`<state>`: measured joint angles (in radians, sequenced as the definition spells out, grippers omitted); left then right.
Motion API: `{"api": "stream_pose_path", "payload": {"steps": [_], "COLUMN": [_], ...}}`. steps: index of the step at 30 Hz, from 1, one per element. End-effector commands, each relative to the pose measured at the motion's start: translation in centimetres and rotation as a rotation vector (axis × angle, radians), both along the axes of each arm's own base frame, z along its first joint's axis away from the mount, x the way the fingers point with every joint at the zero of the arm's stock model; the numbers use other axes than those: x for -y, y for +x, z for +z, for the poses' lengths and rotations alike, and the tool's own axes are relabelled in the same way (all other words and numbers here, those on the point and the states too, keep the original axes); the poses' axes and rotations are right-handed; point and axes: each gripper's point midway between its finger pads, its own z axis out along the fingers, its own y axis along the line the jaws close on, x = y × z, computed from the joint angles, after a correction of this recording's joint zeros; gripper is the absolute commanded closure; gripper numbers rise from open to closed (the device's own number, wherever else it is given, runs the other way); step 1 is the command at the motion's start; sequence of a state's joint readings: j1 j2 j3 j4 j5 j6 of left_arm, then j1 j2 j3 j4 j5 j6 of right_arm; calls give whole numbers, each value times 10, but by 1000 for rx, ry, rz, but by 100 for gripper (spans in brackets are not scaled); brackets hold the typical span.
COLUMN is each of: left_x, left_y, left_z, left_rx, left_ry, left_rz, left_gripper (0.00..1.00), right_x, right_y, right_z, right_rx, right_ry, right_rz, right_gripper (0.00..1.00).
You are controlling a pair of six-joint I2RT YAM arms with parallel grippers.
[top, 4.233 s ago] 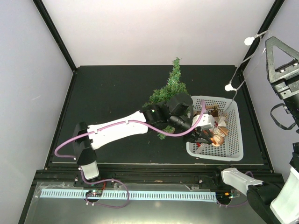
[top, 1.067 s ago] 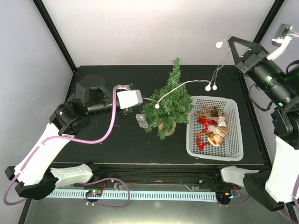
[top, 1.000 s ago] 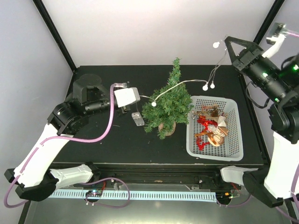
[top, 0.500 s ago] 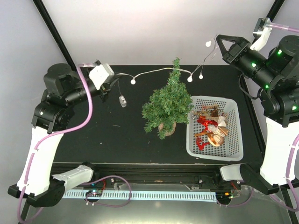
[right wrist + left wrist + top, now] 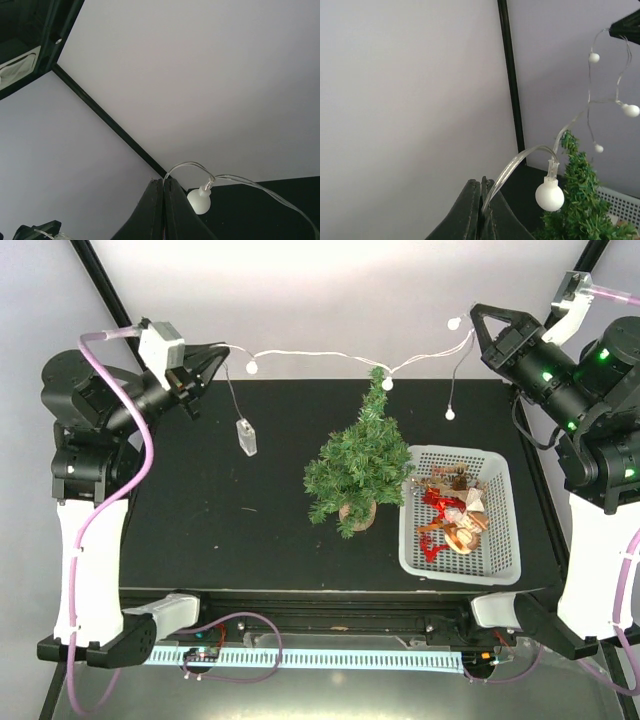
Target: Decorate the small christmas tree
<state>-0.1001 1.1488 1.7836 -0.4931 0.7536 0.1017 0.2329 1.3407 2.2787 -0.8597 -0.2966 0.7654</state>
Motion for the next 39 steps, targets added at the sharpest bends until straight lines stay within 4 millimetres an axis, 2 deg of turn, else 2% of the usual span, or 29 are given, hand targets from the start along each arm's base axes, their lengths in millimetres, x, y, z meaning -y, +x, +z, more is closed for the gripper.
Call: {"api": "stream_pose_path", "payload": {"steps": [1, 7, 12, 14, 15, 16, 19, 24, 32, 39], "left_x": [0, -3, -11, -16, -19, -22, -32, -38, -42, -38], "left_y": [-11, -6, 5, 16, 15, 32, 53, 79, 126, 141], "left_z": [30, 39, 53, 57, 63, 59, 59, 40, -9, -53], "left_rx": [34, 37, 42, 31, 36, 9, -29, -86, -217, -313], "left_ry": [-89, -118, -164, -184, -193, -203, -222, -202, -186, -187], "left_rz": [-84, -94, -78, -65, -56, -42, -9, 15, 38, 3], "left_gripper": [99, 98, 98, 98, 98, 98, 98, 98, 98, 98], "right_x": [8, 4, 3, 3, 4, 5, 5, 5, 6, 4], "right_y": [0, -3, -1, 2, 3, 5, 11, 23, 46, 58], "right_z": [10, 12, 8, 5, 6, 5, 4, -3, -35, -62], "right_rx": [49, 90, 103, 97, 98, 98, 96, 82, 31, -16], "right_ry": [13, 38, 63, 71, 72, 71, 71, 54, -3, -37], "right_rz": [-44, -16, -10, -12, -18, -25, -37, -55, -97, -103], "right_gripper": [98, 98, 98, 98, 98, 98, 99, 99, 99, 99]}}
